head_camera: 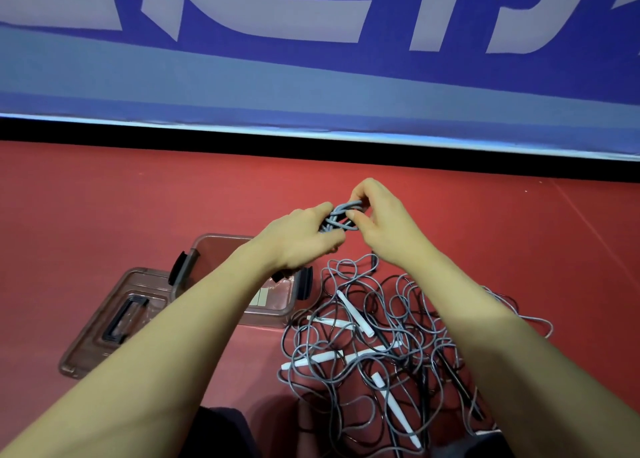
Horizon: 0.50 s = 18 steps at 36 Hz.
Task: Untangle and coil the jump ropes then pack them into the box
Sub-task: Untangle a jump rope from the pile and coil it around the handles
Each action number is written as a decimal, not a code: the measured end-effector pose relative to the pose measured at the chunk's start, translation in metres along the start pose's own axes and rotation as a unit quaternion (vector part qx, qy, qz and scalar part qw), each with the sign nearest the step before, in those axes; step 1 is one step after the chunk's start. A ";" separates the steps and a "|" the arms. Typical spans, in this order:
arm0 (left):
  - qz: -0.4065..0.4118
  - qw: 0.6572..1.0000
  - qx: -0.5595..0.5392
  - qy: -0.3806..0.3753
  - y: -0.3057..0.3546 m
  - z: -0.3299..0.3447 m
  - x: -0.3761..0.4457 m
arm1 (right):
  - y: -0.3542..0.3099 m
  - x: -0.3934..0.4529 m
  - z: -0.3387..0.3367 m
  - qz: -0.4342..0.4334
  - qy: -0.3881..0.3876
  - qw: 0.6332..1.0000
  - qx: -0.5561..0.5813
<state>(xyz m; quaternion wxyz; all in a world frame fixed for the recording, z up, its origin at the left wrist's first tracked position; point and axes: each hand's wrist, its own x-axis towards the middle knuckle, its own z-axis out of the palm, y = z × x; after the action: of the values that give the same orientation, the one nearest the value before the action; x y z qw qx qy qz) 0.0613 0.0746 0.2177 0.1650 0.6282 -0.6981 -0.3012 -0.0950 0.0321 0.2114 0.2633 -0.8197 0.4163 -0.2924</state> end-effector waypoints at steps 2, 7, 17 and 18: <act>0.003 0.999 -0.039 0.006 -0.002 0.002 0.001 | -0.001 0.001 -0.001 0.010 0.003 1.000 0.023; 0.008 0.997 -0.068 0.021 -0.008 0.001 0.004 | -0.007 0.002 -0.004 0.040 0.023 0.994 0.104; -0.006 0.997 -0.052 0.056 -0.007 0.004 0.005 | -0.008 0.003 0.002 0.028 0.054 0.997 0.044; -0.009 0.997 -0.055 0.059 -0.006 0.003 0.005 | -0.007 0.003 0.003 0.027 0.060 0.997 0.030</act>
<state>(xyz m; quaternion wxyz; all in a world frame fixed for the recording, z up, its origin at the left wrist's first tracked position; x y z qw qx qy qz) 0.0633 0.0702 0.2105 0.2378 0.6410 -0.6638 -0.3033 -0.0881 0.0341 0.2149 0.2701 -0.7809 0.4442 -0.3463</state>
